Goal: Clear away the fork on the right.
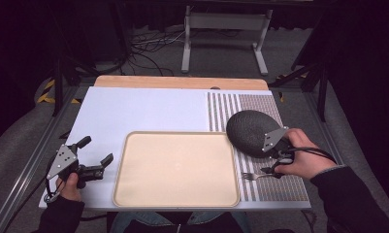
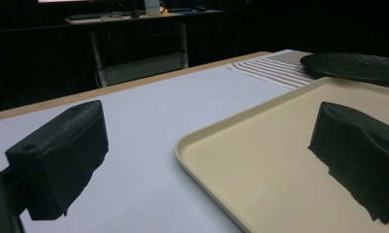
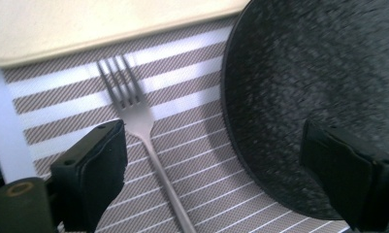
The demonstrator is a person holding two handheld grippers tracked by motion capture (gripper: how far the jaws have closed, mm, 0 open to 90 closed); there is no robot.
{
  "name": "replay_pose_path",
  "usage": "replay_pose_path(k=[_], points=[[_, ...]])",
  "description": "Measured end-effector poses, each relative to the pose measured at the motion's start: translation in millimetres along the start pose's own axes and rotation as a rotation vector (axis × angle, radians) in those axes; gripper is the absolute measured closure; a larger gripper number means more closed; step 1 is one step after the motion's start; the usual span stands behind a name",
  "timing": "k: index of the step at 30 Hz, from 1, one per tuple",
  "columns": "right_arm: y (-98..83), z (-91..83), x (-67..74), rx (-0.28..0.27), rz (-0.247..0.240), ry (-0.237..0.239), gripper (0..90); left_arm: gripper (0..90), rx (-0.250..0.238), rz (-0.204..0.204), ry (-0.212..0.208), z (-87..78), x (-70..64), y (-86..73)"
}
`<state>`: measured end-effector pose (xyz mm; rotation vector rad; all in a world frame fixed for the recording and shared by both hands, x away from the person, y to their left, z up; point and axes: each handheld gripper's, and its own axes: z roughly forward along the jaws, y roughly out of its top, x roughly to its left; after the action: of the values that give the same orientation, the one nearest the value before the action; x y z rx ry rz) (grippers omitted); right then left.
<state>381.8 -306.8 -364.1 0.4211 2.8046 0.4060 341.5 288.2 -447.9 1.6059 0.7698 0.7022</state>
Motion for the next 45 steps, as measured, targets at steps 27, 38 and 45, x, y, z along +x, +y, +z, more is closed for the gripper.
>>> replay_pose_path(k=[27,38,45], points=[[-10.3,34.7,6.4,0.204,-0.146,0.152,26.3,0.7,-0.005,-0.005,0.004,-0.3,0.3,0.0],[-9.2,41.6,6.2,0.279,-0.188,0.191,44.0,0.7,-0.002,-0.004,0.000,-0.1,0.1,-0.1],[-8.5,45.4,3.4,0.371,-0.232,0.217,67.2,0.7,0.001,-0.003,0.001,0.4,0.0,-0.3]])
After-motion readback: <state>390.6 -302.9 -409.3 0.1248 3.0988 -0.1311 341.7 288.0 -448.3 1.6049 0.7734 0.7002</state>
